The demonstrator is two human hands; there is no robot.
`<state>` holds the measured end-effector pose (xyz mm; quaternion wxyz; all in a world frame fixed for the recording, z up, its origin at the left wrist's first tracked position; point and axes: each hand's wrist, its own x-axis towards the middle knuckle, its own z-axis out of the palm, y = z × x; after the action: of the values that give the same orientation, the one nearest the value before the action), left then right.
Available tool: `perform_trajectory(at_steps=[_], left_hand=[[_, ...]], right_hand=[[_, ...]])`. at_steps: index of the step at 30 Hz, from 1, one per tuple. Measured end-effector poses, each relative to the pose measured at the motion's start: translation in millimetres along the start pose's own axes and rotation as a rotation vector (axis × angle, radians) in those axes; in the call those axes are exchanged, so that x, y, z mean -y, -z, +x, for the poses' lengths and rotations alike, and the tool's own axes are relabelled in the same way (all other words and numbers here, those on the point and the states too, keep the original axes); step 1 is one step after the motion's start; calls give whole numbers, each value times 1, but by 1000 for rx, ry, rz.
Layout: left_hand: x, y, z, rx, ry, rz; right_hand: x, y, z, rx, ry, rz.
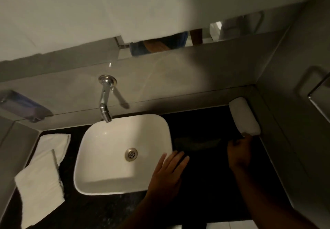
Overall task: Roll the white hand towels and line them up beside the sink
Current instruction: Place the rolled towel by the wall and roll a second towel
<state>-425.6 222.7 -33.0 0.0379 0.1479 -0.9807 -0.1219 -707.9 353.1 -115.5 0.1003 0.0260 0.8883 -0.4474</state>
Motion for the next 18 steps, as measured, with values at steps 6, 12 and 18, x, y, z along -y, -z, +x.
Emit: perform_trajectory(at_steps=[6, 12, 18], left_hand=[[73, 61, -7, -248, 429, 0], [181, 99, -102, -343, 764, 103], [278, 83, -239, -396, 1016, 10]], right_hand=[[95, -51, -109, 235, 644, -228], [177, -122, -242, 424, 1157, -196], [190, -196, -366, 599, 1291, -181]])
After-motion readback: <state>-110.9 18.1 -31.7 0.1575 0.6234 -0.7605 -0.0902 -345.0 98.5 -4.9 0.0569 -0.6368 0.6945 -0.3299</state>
